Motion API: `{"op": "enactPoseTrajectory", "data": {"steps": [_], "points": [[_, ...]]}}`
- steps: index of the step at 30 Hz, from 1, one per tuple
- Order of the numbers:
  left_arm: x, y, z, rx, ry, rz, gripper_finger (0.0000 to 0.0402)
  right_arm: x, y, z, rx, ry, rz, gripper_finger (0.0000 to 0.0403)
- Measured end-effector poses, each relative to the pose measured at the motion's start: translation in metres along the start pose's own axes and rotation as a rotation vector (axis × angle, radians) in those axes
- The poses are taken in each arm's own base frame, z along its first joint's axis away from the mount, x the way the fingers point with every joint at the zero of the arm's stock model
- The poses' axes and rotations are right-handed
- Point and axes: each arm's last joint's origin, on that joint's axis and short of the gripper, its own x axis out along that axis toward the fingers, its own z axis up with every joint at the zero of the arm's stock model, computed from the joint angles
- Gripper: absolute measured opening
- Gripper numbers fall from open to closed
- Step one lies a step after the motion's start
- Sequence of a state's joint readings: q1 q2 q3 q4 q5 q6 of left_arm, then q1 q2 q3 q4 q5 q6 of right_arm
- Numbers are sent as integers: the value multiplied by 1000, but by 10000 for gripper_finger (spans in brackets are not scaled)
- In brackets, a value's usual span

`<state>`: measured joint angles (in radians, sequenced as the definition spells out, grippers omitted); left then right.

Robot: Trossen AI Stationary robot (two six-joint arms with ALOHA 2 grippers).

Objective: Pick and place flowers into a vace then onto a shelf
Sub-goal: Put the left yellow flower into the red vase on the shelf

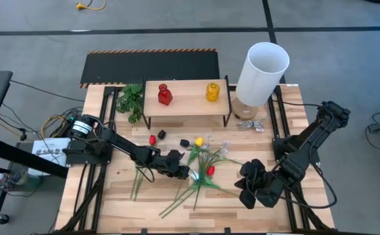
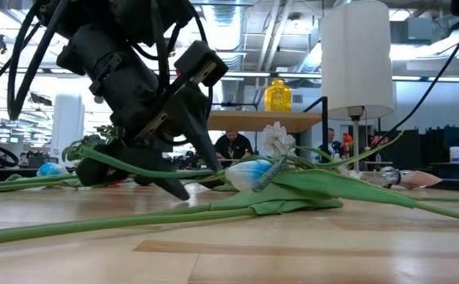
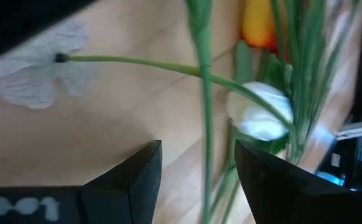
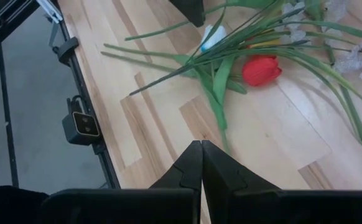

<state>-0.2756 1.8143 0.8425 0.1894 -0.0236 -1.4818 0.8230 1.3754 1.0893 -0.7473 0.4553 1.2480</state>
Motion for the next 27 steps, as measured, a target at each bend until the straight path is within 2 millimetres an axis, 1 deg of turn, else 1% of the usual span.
{"op": "enactPoseTrajectory", "data": {"steps": [3, 6, 10, 14, 19, 24, 27], "points": [[1, 0, 0, 1, -7, -2, 186, 0, 0, 0, 0, -1, 0, 0], [1, 0, 0, 5, -9, -7, 166, 0, 0, 0, 0, -13, -4, 0], [1, -1, 1, 29, -29, -11, 117, 0, 0, 1, 0, -18, -6, 0], [1, -6, 4, 62, -51, -61, 65, 0, 0, 1, 0, -18, -6, 0], [1, -6, 6, 112, -61, -60, 10, 0, 0, 1, 0, -18, -6, 0], [1, -6, 5, 128, -49, -65, 5, 0, 0, 0, 0, -17, -6, 0], [0, -11, 1, 143, -14, -122, 3, 0, 0, 0, 0, -17, -6, 0]]}}
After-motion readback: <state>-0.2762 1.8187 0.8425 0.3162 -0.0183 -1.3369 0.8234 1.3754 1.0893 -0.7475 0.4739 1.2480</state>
